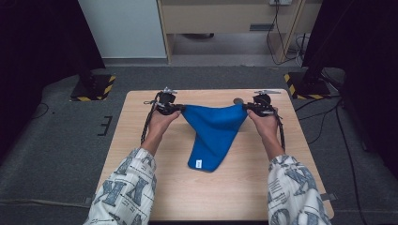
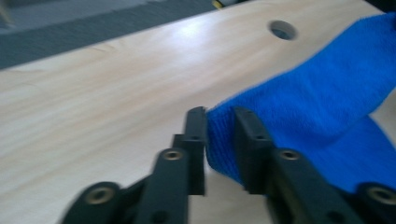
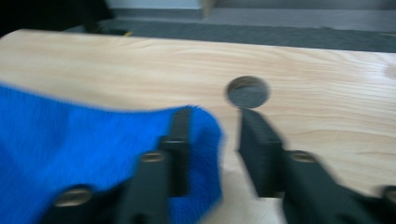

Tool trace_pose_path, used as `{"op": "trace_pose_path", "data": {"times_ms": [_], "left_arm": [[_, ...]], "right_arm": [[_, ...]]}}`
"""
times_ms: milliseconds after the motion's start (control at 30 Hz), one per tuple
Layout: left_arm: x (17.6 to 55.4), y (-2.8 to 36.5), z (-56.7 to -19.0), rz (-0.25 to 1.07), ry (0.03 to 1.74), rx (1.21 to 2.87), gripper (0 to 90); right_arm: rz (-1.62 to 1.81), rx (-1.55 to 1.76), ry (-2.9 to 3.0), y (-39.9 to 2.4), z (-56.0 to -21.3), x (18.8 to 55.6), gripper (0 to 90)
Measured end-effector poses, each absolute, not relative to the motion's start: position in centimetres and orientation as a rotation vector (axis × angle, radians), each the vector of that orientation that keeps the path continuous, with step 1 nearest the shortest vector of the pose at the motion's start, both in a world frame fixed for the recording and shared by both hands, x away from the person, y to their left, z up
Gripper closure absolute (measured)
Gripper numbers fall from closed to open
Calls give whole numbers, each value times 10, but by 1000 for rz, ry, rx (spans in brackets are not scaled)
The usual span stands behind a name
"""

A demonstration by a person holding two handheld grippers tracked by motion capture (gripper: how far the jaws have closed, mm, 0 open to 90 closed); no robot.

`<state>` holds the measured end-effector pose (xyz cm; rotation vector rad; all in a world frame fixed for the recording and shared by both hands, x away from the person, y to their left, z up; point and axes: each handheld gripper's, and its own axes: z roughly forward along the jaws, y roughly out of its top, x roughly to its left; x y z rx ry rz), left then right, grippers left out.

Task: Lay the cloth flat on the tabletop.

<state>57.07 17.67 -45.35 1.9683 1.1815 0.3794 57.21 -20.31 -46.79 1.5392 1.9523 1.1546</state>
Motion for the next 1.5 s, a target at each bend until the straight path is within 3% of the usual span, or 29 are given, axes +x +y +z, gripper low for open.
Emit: {"op": "trace_pose_path", "data": {"times_ms": [133, 300, 400, 667, 933, 1233, 1500], "left_arm": [[579, 193, -457, 360, 1230, 1882, 560], [568, 198, -449, 370, 1201, 1935, 562], [550, 196, -445, 359, 1173, 1937, 571], [489, 185, -453, 378, 1082, 1991, 600], [441, 175, -476, 331, 1021, 2014, 630], [414, 151, -504, 292, 970, 2064, 617], [404, 136, -514, 278, 931, 2126, 575]], "right_arm": [[1088, 1589, 1873, -211, -473, 579, 323], [1114, 1545, 1905, -221, -468, 566, 305], [1129, 1513, 1949, -223, -467, 550, 345], [1178, 1421, 2062, -221, -478, 491, 592], [1246, 1346, 2136, -213, -492, 449, 746], [1280, 1276, 2194, -199, -513, 412, 824], [1324, 1259, 2191, -192, -516, 402, 814]]}}
